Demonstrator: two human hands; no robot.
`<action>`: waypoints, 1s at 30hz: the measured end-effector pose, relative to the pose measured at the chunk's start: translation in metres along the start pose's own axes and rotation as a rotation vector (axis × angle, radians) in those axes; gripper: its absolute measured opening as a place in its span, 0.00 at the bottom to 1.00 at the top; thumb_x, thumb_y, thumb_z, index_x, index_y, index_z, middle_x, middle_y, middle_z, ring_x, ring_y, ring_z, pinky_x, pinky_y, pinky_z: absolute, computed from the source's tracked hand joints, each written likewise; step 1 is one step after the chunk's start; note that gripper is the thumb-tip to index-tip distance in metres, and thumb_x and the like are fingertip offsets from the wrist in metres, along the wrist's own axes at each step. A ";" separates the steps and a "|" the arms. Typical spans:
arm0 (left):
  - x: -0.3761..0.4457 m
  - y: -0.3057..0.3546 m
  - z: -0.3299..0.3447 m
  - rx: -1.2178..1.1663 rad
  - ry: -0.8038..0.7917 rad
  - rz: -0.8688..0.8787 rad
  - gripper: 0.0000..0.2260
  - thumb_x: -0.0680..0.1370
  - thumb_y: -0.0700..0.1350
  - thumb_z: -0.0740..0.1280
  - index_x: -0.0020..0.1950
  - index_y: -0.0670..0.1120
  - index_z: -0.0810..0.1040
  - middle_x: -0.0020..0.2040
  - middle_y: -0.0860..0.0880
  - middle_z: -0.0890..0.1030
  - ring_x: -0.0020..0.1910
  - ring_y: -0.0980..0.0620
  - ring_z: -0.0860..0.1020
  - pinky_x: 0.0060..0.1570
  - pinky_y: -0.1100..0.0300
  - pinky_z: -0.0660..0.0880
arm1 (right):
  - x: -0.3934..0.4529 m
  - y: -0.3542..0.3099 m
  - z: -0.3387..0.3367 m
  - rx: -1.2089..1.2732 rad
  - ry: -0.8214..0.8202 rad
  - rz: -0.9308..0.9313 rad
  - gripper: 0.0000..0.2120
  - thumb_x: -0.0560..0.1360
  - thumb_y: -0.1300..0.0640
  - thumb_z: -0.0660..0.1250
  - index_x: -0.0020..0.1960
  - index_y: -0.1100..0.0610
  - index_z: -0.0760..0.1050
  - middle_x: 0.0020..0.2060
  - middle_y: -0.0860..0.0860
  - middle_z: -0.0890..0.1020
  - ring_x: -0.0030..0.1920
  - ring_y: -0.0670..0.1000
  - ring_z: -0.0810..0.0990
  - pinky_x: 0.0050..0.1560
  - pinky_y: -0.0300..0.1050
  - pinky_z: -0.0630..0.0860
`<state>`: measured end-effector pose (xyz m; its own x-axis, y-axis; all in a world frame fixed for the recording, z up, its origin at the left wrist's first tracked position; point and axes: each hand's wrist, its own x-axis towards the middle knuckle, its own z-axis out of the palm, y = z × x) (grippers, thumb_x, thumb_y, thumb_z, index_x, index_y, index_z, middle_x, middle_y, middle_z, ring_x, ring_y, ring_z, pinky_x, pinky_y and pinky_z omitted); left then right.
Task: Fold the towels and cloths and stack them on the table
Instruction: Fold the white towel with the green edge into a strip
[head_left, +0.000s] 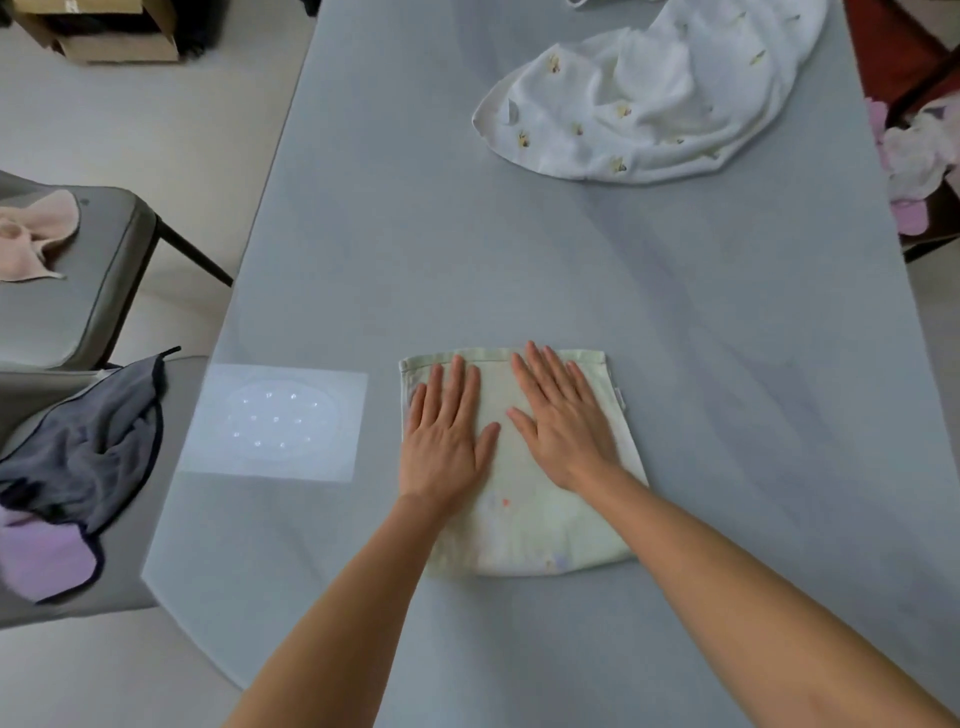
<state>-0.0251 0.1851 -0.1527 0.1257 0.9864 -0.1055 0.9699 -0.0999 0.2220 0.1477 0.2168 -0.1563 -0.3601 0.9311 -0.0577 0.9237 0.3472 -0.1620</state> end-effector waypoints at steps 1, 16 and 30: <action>0.000 -0.003 0.005 0.010 -0.012 0.009 0.31 0.80 0.61 0.47 0.79 0.45 0.51 0.79 0.47 0.49 0.78 0.46 0.47 0.75 0.50 0.45 | 0.002 0.001 0.001 0.003 -0.004 0.028 0.30 0.79 0.43 0.49 0.77 0.56 0.56 0.76 0.53 0.58 0.76 0.52 0.56 0.74 0.51 0.52; -0.033 0.069 -0.003 -0.026 -0.274 0.165 0.36 0.79 0.64 0.48 0.78 0.47 0.37 0.77 0.47 0.34 0.75 0.45 0.32 0.74 0.47 0.35 | -0.065 0.026 -0.041 0.504 -0.022 0.760 0.22 0.72 0.47 0.70 0.58 0.61 0.73 0.55 0.58 0.78 0.58 0.59 0.76 0.56 0.51 0.72; -0.008 0.068 -0.012 -0.178 -0.521 0.185 0.34 0.81 0.58 0.56 0.79 0.52 0.39 0.77 0.52 0.32 0.75 0.48 0.30 0.72 0.47 0.31 | -0.075 0.016 -0.051 0.933 -0.025 0.598 0.09 0.71 0.58 0.71 0.38 0.59 0.72 0.31 0.52 0.78 0.33 0.50 0.73 0.37 0.47 0.70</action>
<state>0.0376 0.1721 -0.1252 0.4195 0.7562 -0.5022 0.8776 -0.1964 0.4373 0.1959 0.1576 -0.1044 0.0990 0.9142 -0.3930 0.4926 -0.3882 -0.7789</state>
